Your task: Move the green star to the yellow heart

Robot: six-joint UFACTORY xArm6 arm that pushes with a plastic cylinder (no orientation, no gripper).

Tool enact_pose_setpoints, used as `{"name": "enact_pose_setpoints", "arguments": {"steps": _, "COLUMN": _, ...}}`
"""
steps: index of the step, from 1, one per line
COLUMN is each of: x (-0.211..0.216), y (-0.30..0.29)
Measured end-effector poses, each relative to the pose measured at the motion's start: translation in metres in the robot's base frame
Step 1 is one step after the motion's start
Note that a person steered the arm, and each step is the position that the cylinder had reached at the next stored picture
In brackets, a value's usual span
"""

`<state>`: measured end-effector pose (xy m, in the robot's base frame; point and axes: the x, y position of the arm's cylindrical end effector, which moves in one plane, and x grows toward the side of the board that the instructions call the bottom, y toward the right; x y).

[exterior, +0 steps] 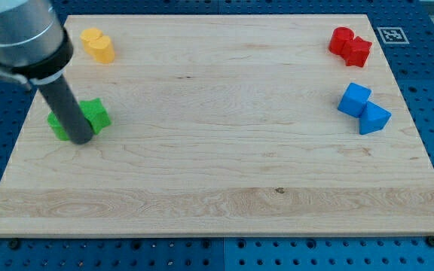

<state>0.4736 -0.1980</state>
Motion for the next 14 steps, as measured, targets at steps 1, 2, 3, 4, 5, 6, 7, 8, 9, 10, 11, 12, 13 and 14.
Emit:
{"name": "enact_pose_setpoints", "arguments": {"steps": 1, "x": -0.041, "y": 0.02}}
{"name": "enact_pose_setpoints", "arguments": {"steps": 2, "x": -0.06, "y": 0.026}}
{"name": "enact_pose_setpoints", "arguments": {"steps": 3, "x": -0.068, "y": 0.026}}
{"name": "enact_pose_setpoints", "arguments": {"steps": 4, "x": -0.073, "y": 0.022}}
{"name": "enact_pose_setpoints", "arguments": {"steps": 5, "x": -0.101, "y": 0.009}}
{"name": "enact_pose_setpoints", "arguments": {"steps": 6, "x": -0.128, "y": -0.003}}
{"name": "enact_pose_setpoints", "arguments": {"steps": 7, "x": -0.137, "y": -0.009}}
{"name": "enact_pose_setpoints", "arguments": {"steps": 8, "x": -0.13, "y": -0.012}}
{"name": "enact_pose_setpoints", "arguments": {"steps": 9, "x": -0.072, "y": -0.014}}
{"name": "enact_pose_setpoints", "arguments": {"steps": 10, "x": -0.055, "y": 0.027}}
{"name": "enact_pose_setpoints", "arguments": {"steps": 11, "x": -0.076, "y": 0.058}}
{"name": "enact_pose_setpoints", "arguments": {"steps": 12, "x": -0.093, "y": 0.068}}
{"name": "enact_pose_setpoints", "arguments": {"steps": 13, "x": -0.093, "y": 0.068}}
{"name": "enact_pose_setpoints", "arguments": {"steps": 14, "x": -0.103, "y": 0.06}}
